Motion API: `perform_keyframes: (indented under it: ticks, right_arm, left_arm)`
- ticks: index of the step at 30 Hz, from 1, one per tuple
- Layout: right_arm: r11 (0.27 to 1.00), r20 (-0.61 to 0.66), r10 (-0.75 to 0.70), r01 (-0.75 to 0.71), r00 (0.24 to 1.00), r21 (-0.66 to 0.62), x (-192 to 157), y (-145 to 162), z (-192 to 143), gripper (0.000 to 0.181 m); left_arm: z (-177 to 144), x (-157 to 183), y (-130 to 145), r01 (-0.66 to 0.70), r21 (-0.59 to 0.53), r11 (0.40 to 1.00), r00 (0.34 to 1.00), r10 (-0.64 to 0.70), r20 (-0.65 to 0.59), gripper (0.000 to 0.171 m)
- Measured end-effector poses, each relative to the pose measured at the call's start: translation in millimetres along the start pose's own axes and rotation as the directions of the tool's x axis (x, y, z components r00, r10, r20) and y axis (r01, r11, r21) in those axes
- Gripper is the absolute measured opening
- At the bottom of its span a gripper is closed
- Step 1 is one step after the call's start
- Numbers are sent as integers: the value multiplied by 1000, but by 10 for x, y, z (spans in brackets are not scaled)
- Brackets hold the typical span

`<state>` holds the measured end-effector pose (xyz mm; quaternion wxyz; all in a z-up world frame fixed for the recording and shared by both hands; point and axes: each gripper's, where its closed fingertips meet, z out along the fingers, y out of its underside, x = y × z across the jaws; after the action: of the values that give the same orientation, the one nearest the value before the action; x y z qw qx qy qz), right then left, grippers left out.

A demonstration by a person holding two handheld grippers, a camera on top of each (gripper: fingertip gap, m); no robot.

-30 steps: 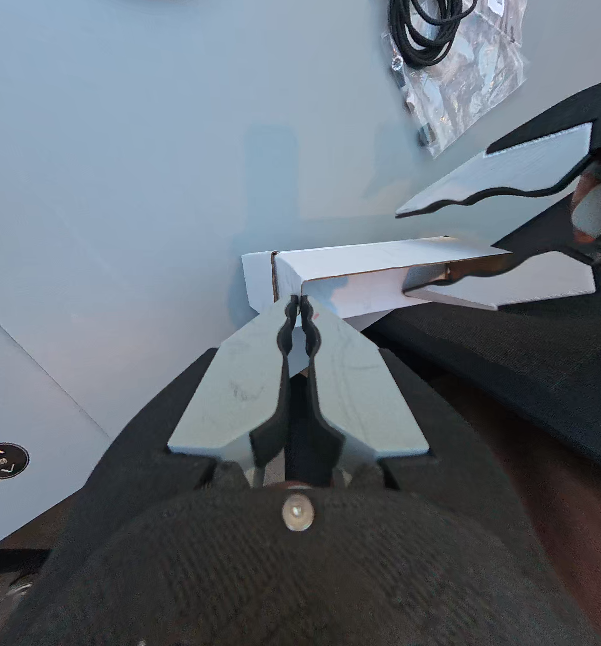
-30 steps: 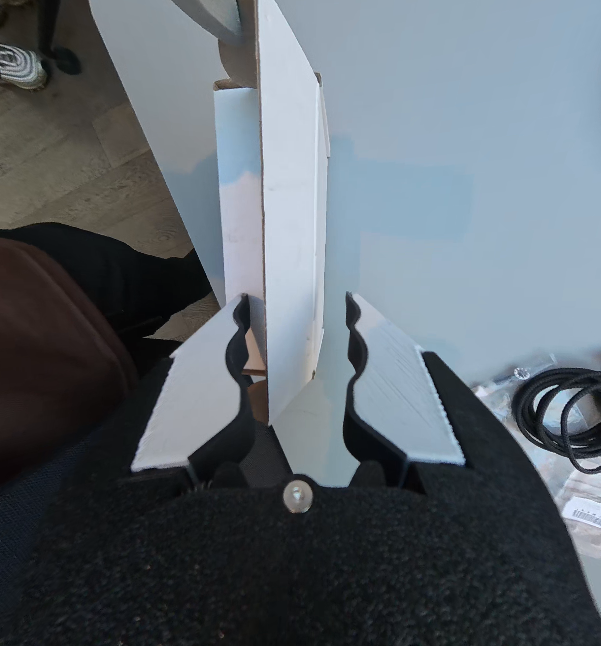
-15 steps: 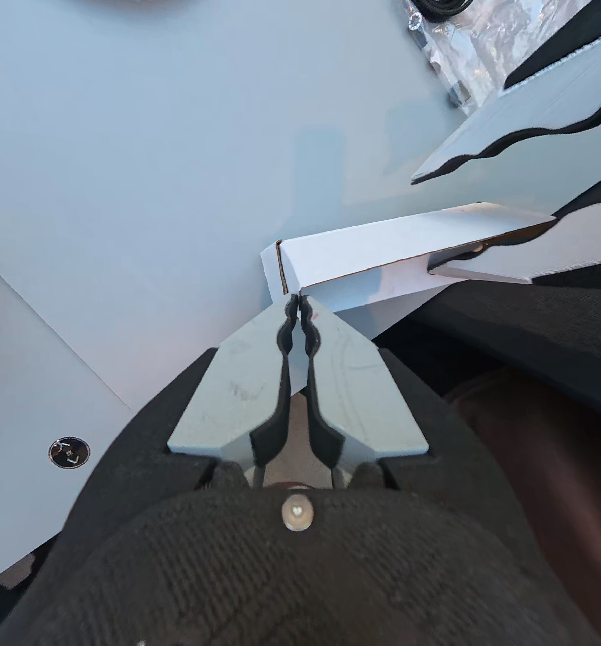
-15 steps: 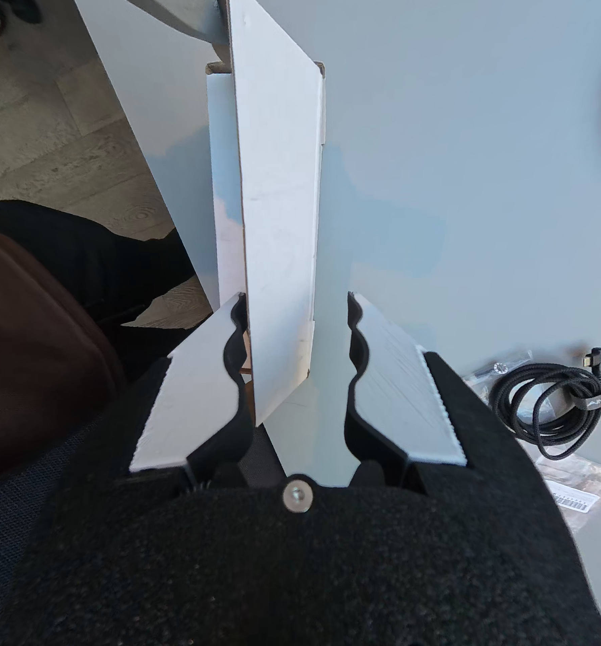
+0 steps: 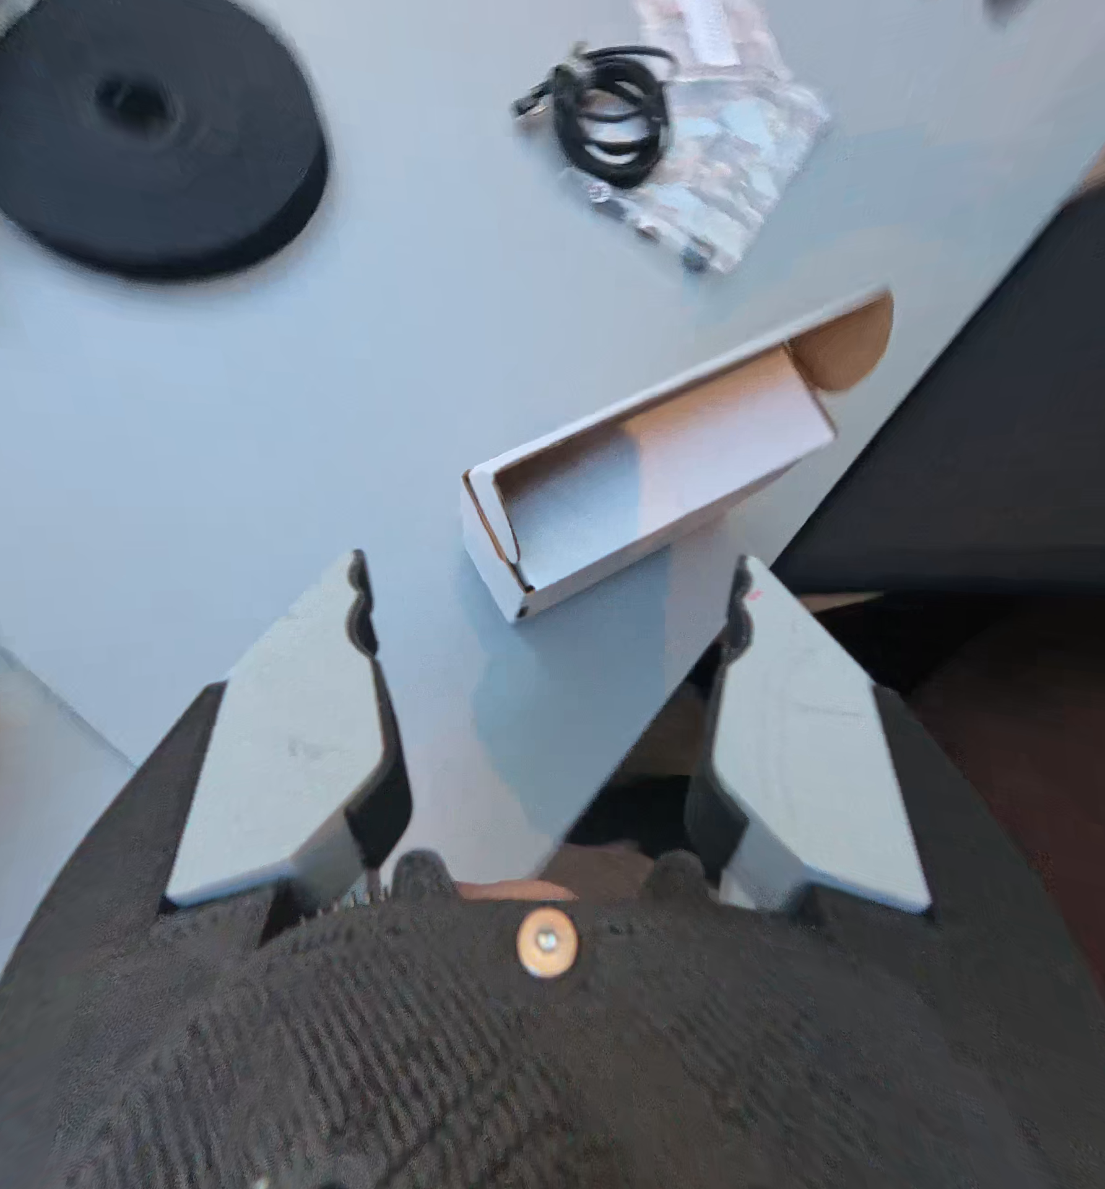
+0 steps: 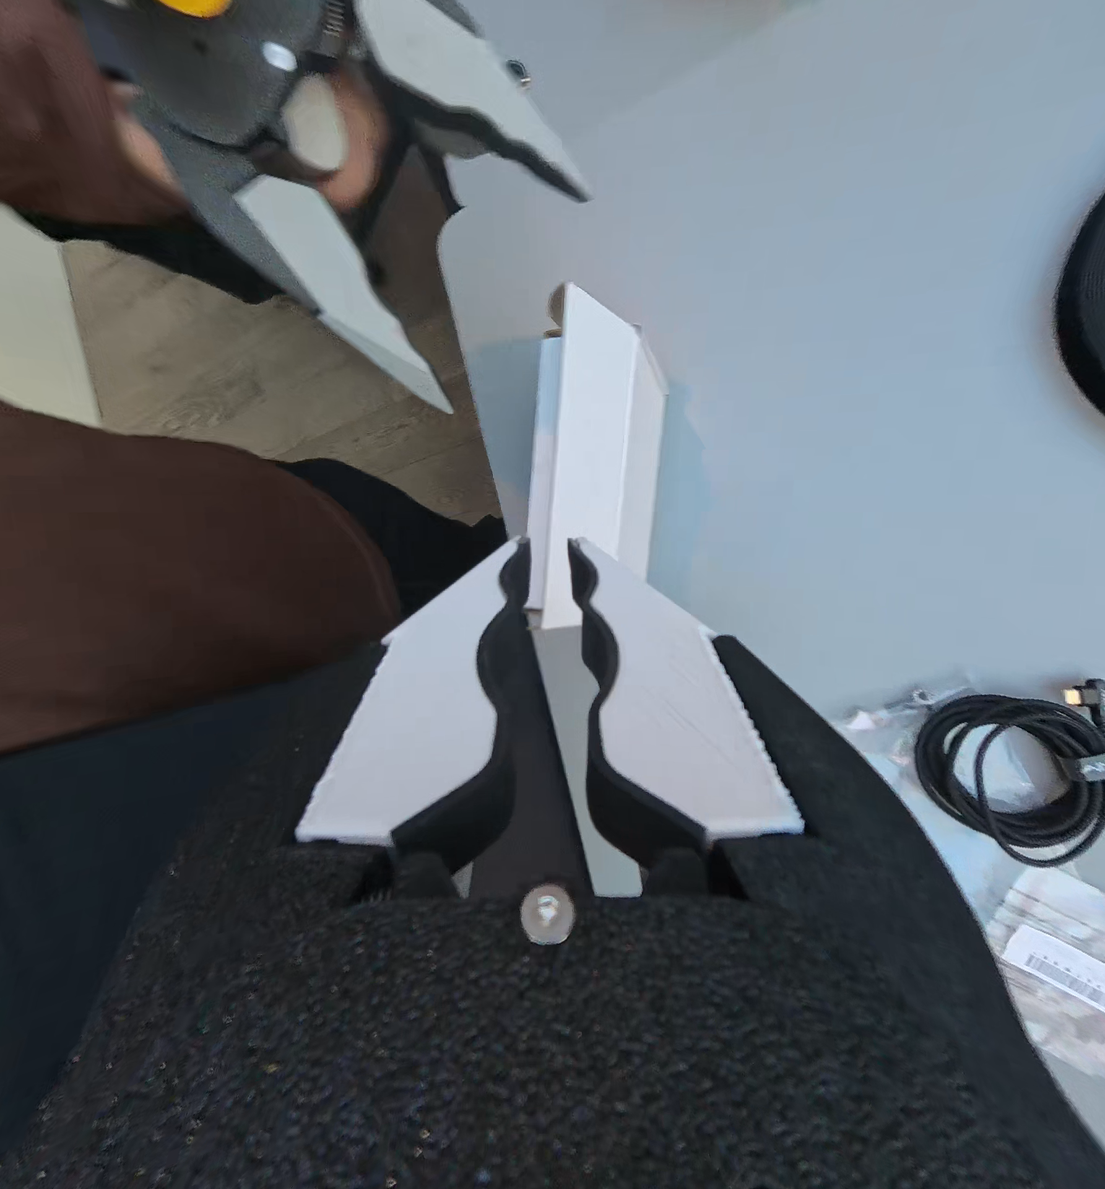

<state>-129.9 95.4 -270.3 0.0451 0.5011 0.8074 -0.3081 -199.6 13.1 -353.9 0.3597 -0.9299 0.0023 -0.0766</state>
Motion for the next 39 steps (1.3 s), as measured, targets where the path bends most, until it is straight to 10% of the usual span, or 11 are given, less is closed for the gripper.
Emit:
perform_keyframes:
  ticks: [4, 13, 23, 39]
  right_arm:
    - [990, 37, 10, -5, 999, -138, -101, 199, 44, 18]
    - [939, -18, 210, -207, 978, -274, -105, 923, 425, 45]
    - [829, 6, 548, -542, 836, -139, 38, 849, 644, 7]
    - [735, 91, 678, -670, 730, -106, 156, 843, 551, 6]
  left_arm:
    - [282, -93, 103, -396, 118, 911, 907, 408, -104, 106]
    - [559, 0, 156, -671, 108, 734, 639, 646, -419, 89]
    - [658, 59, 192, -585, 125, 802, 709, 580, -402, 64]
    - [699, 97, 181, -561, 28, 827, 768, 533, -356, 63]
